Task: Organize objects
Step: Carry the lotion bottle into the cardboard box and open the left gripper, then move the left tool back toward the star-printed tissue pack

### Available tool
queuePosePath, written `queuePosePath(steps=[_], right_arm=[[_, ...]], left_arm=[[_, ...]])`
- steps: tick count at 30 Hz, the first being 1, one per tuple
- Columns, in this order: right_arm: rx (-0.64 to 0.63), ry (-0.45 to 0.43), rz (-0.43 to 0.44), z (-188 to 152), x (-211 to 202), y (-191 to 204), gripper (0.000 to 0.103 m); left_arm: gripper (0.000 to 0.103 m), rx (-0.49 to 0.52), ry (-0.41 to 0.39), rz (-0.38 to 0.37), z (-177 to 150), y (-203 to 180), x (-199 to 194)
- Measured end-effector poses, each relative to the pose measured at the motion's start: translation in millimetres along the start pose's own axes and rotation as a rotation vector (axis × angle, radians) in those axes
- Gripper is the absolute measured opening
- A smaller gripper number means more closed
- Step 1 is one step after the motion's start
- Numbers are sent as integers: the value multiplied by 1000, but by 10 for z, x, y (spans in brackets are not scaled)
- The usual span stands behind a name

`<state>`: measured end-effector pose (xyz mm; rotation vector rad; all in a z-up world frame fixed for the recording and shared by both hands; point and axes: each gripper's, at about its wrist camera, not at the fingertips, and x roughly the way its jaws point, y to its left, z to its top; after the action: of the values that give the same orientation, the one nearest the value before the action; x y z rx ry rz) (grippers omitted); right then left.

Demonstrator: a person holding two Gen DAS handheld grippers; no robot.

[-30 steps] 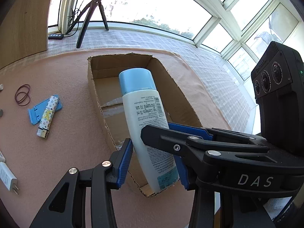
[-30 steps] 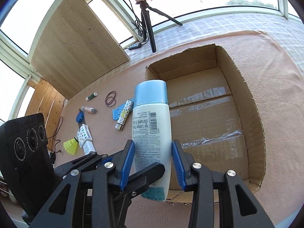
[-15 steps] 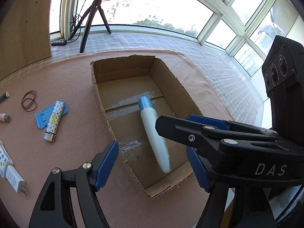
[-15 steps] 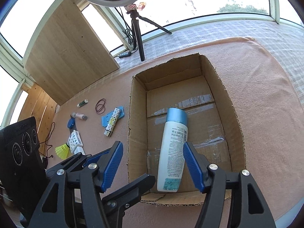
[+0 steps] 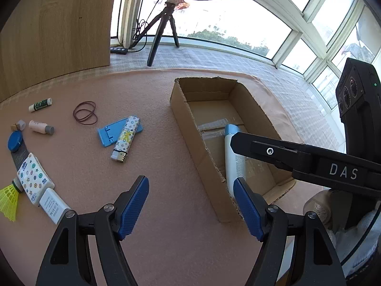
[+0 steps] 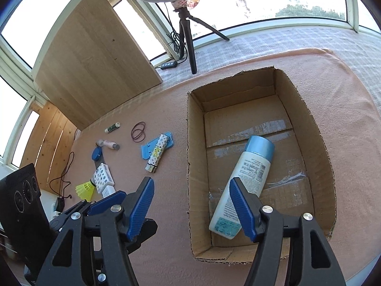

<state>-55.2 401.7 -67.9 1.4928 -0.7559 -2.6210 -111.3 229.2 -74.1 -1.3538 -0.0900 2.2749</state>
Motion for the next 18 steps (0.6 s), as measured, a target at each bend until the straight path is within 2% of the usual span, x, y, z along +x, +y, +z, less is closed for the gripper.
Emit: queuePosePath(steps=[10, 18], right_arm=[[-13, 26, 21, -91, 188, 350, 62], [-9, 33, 15, -254, 256, 496, 62]], left_arm=[[77, -119, 12, 130, -18, 982, -171], [76, -205, 38, 263, 118, 1888, -153]])
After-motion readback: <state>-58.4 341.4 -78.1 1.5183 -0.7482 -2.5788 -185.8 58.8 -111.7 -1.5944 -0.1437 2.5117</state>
